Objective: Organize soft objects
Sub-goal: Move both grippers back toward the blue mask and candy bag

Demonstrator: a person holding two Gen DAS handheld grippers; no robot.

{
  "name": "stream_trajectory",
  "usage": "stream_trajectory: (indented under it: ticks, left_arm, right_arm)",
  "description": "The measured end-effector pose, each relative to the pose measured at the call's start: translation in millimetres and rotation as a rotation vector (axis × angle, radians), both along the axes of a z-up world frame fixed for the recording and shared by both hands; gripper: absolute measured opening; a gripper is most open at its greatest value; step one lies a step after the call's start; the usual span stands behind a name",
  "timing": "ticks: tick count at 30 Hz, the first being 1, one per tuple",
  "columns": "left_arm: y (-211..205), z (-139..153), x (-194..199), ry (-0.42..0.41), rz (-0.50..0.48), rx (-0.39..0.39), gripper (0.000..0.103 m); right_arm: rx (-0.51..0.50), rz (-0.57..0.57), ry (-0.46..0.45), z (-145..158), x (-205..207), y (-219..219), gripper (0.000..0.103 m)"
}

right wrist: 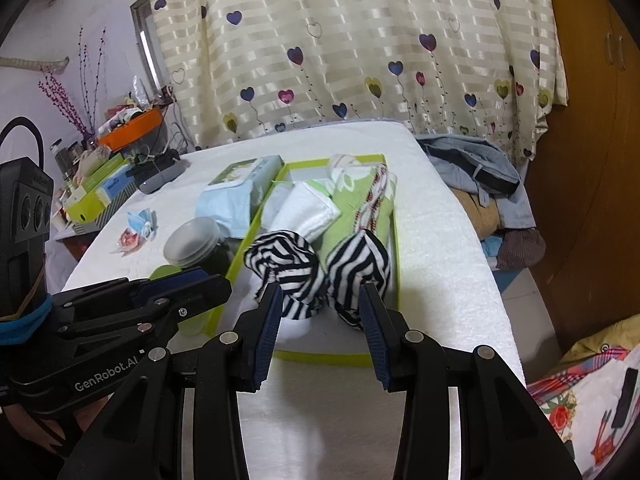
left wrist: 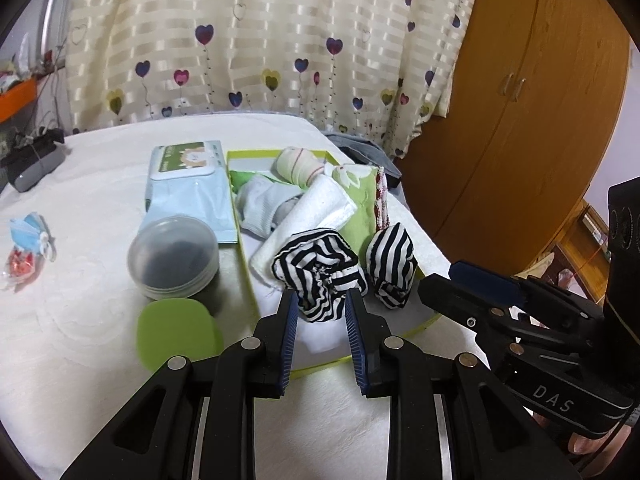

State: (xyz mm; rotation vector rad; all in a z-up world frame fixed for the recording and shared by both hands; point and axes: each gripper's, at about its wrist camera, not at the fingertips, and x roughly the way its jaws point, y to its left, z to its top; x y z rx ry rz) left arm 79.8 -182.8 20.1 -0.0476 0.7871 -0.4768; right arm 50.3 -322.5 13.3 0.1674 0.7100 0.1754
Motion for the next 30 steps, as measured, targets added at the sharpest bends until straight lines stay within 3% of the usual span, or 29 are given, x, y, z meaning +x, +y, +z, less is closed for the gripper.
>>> stream_trajectory:
  ticks: [30]
  left_arm:
    - [84.2, 15.6, -6.6, -0.048, 0.150, -0.007, 0.024]
  right_arm:
    - [-0.027, 0.113, -0.061, 27.8, 5.0, 68.1, 0.046]
